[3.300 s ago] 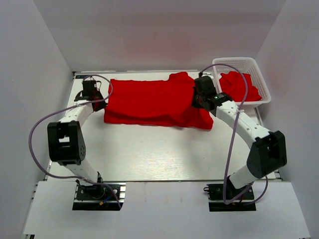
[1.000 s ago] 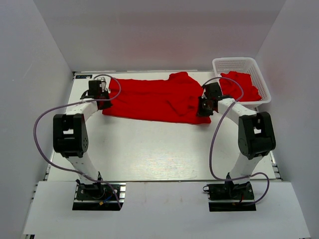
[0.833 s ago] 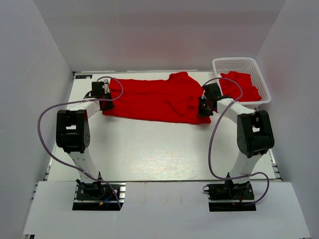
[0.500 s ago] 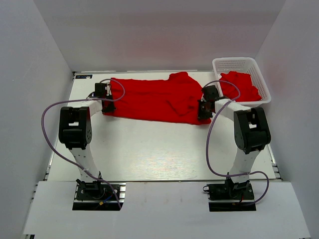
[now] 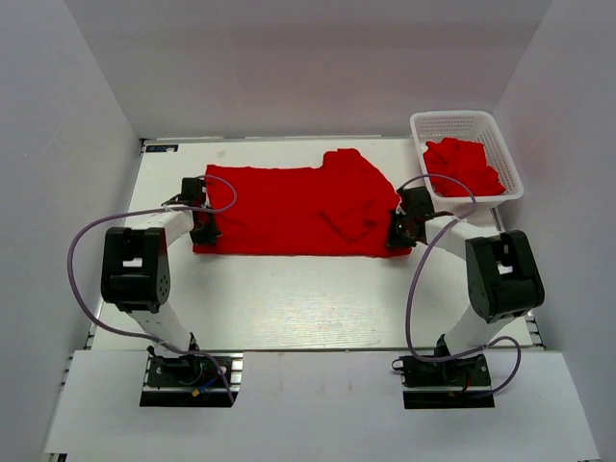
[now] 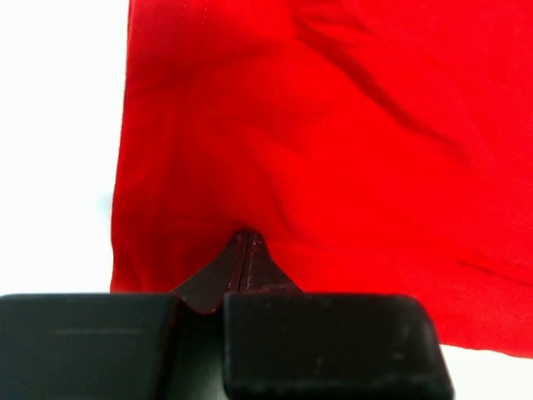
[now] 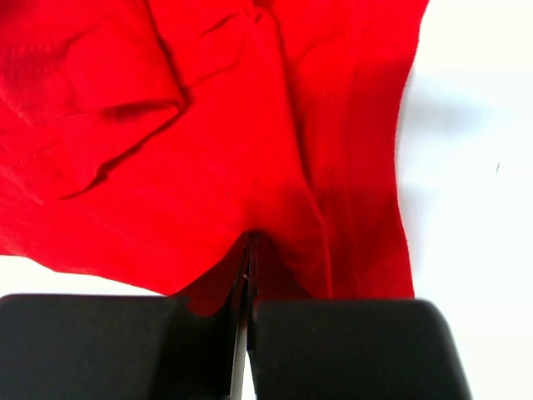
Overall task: Fold and stack the t-shirts
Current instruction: Fold the flattened tshirt in 1/3 of the way
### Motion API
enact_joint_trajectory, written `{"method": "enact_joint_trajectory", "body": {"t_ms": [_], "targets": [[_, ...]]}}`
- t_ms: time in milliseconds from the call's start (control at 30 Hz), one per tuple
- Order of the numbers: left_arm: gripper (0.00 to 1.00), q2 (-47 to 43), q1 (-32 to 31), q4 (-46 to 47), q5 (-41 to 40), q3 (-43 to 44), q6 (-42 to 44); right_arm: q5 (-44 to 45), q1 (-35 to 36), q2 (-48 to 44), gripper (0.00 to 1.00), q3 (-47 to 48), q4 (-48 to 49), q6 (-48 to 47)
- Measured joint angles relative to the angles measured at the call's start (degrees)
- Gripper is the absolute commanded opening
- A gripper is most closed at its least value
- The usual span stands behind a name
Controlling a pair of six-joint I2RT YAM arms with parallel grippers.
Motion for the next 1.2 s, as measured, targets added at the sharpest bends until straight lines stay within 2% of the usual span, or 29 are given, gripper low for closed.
{"method": "enact_joint_trajectory", "body": {"t_ms": [267,533,767,800,867,900,933,967,1000,1100,1200], "targets": [[0.00,-13.0,0.0,-5.7,-0.3,-12.8,-5.4,-2.1,0.5,-8.0,0.00,-8.1,-1.7,2.4],[0.00,-23.2,-0.1,-10.6,-0.7,-21.6,-9.5,-4.9,2.7,-19.0,0.00,-18.5,-2.4,6.3],[0.00,-29.6,-1.3,-16.1,-0.6,-20.7,-11.7,-5.0,5.9,-26.1,0.00,-21.8,-10.6,9.6],[0.00,-30.5,-1.4,-17.0,-0.6,-19.5,-11.7,-4.6,6.2,-26.4,0.10,-21.5,-12.3,9.7],[0.01,-31.4,-1.4,-18.8,-0.7,-16.5,-11.1,-3.1,6.3,-26.5,0.20,-19.1,-17.0,9.4],[0.03,-31.5,-1.4,-19.5,-0.6,-12.8,-10.4,-2.3,6.3,-26.4,0.32,-17.0,-19.4,9.1],[0.06,-31.1,-1.4,-19.8,-0.7,-9.3,-9.5,-1.4,6.3,-25.8,0.39,-13.5,-22.3,8.6],[0.11,-30.4,-1.4,-19.6,-0.7,-5.6,-8.6,-0.4,6.3,-25.1,0.45,-9.6,-23.7,7.8],[0.23,-29.3,-1.4,-19.1,-0.7,-0.9,-7.1,0.3,6.3,-24.2,0.56,-5.0,-24.4,7.0],[0.45,-24.3,-1.4,-13.5,-0.7,10.7,-2.1,2.7,6.3,-19.7,0.61,9.9,-24.6,4.4],[0.52,-17.9,-1.1,-6.9,0.0,17.6,2.2,4.6,6.2,-14.1,0.61,21.4,-22.1,1.8]]}}
